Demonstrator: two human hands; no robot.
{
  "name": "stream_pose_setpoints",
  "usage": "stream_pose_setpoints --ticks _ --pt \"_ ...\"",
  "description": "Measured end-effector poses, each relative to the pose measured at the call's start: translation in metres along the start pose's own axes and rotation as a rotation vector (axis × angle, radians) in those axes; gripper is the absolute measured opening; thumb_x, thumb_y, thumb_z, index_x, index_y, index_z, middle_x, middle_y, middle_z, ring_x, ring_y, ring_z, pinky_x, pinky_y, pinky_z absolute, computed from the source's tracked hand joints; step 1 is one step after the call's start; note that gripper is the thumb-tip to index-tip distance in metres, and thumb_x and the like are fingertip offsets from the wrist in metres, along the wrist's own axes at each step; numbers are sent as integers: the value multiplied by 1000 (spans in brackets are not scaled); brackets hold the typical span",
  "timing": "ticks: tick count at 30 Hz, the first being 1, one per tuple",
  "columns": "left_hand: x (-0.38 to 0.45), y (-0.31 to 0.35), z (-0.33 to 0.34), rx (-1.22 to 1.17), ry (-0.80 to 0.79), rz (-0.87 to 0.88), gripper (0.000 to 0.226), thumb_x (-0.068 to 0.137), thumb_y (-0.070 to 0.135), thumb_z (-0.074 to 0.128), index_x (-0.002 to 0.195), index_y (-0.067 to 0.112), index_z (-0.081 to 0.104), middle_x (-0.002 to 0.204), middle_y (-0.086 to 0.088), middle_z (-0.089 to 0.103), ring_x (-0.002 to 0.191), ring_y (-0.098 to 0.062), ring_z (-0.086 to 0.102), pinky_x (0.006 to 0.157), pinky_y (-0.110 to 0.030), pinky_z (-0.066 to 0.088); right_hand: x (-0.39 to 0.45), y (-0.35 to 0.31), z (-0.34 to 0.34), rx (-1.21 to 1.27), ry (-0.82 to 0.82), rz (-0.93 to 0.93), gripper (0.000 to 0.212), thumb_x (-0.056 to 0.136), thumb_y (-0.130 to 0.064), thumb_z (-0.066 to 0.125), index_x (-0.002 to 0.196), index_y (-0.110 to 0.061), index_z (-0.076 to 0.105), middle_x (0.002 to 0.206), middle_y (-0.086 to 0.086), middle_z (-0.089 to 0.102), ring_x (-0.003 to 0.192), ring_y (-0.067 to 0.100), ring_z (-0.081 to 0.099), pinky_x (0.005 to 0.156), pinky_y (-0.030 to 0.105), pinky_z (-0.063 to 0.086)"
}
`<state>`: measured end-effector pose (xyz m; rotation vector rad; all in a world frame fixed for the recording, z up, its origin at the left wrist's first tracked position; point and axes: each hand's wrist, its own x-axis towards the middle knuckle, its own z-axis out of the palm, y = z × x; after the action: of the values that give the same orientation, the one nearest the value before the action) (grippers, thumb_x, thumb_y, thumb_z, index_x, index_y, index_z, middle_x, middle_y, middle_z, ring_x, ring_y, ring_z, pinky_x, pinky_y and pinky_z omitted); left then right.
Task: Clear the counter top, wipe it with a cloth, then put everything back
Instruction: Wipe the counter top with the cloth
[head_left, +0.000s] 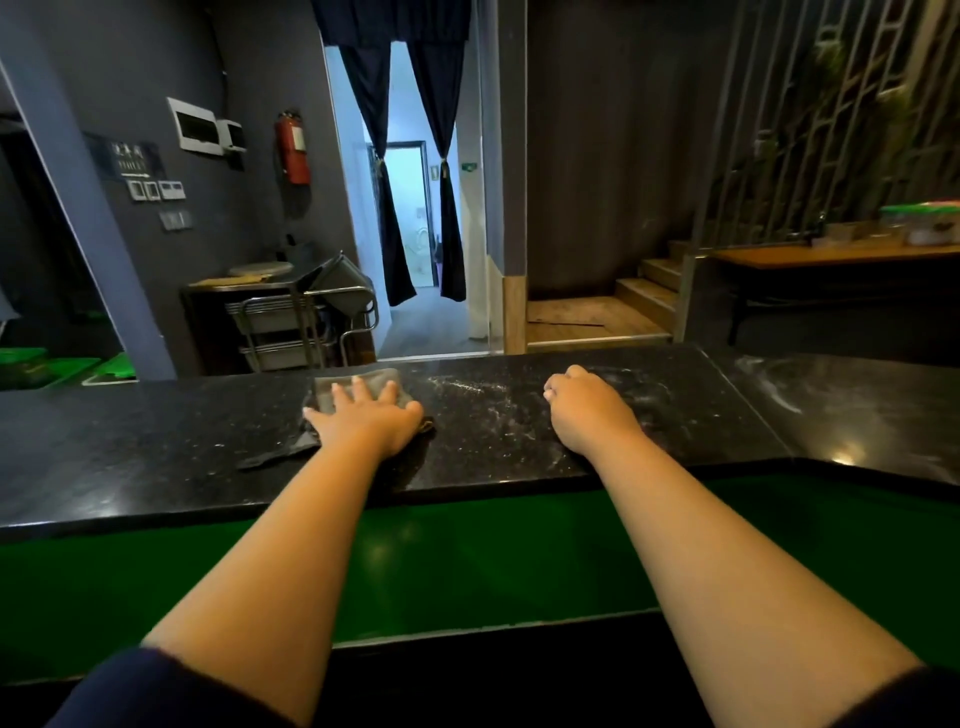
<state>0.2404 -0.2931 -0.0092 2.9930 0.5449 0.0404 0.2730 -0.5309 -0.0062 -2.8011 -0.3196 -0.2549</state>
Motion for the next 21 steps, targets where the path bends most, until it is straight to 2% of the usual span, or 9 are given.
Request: stream_pose_setpoints --ticks 4,7,11,14,17,19,21 --pt "51 4 -8 -34 -87 -81 65 96 56 23 153 33 5 161 -7 -11 146 -35 -12 109 -69 -5 3 0 2 -24 28 -2 35 103 -21 31 130 -15 51 127 7 45 116 27 47 94 42 45" --pt "91 12 -14 -18 -153 -59 66 96 56 28 153 33 4 161 -6 -13 145 -39 -13 110 -68 -1 3 0 1 -47 21 3 33 102 -21 34 132 -16 49 129 7 44 118 26 45 93 40 44" --pt "123 40 -2 17 -155 125 66 91 56 22 151 38 1 161 -5 -8 145 -41 -9 112 -67 3 5 -2 1 -59 21 -5 34 101 -19 37 133 -17 47 131 7 42 120 26 43 94 40 44" --pt "98 75 0 36 -168 371 59 97 53 18 152 37 2 161 -2 -7 146 -35 -8 114 -64 -1 4 -3 0 -63 11 -7 35 100 -15 38 134 -16 46 131 7 41 122 27 42 96 41 44" --pt "71 86 -2 72 -208 548 55 103 42 25 153 30 4 161 -2 -7 147 -32 -8 114 -61 -3 3 -1 1 -66 28 -25 34 101 -15 37 133 -16 48 131 7 42 121 26 42 95 41 44" --pt "69 72 -4 94 -193 570 57 102 41 28 153 30 3 161 -2 -8 147 -32 -8 113 -63 -2 2 0 2 -61 37 -30 35 101 -17 34 133 -16 48 130 7 43 121 26 42 93 40 43" --pt "84 55 -5 85 -188 470 57 103 42 23 153 29 0 160 -3 -10 146 -34 -9 111 -62 -4 1 0 3 -61 38 -30 37 101 -14 34 134 -16 47 132 7 43 122 26 41 93 39 43"
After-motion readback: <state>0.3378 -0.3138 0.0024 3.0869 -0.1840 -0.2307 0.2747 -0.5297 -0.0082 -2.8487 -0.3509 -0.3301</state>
